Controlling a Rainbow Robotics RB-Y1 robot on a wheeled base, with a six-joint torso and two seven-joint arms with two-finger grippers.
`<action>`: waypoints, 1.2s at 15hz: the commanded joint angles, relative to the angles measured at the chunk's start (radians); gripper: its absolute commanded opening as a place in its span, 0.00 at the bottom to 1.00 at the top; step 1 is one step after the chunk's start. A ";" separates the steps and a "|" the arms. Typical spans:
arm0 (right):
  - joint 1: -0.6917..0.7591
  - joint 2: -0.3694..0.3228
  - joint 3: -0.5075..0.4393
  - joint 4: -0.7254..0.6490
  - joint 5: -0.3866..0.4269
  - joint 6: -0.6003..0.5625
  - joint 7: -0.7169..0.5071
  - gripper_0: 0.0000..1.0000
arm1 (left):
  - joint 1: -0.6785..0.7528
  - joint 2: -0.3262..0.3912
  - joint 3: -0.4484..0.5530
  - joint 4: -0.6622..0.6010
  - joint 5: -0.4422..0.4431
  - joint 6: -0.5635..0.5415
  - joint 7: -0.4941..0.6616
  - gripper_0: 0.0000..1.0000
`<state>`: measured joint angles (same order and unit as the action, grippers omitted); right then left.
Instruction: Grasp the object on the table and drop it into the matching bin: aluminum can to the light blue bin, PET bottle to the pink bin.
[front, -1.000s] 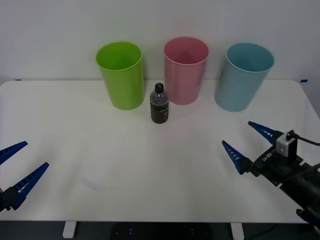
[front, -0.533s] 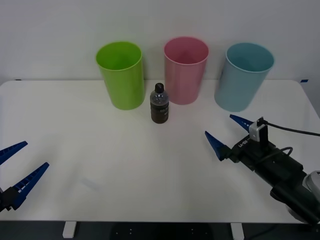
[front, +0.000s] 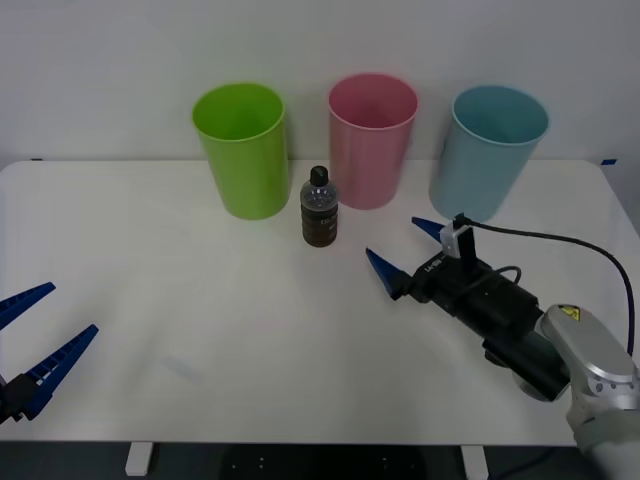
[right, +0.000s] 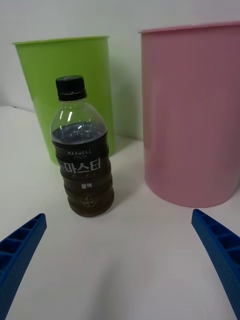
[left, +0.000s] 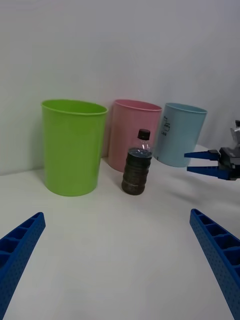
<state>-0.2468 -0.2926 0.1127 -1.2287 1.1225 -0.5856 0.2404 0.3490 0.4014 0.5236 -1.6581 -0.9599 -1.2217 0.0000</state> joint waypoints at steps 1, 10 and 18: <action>-0.054 0.026 0.018 0.066 0.007 0.009 0.007 1.00 | 0.000 0.000 0.000 0.000 0.000 0.000 0.000 1.00; -0.255 0.101 0.067 0.305 0.008 0.033 0.019 1.00 | 0.000 0.000 0.000 0.000 0.000 0.000 0.000 1.00; -0.353 0.133 0.150 0.380 0.003 0.155 0.026 1.00 | 0.000 0.000 0.000 0.000 0.000 0.000 0.000 1.00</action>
<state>-0.5950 -0.1599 0.2507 -0.8469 1.1269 -0.4444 0.2693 0.3490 0.4014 0.5236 -1.6581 -0.9599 -1.2217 0.0000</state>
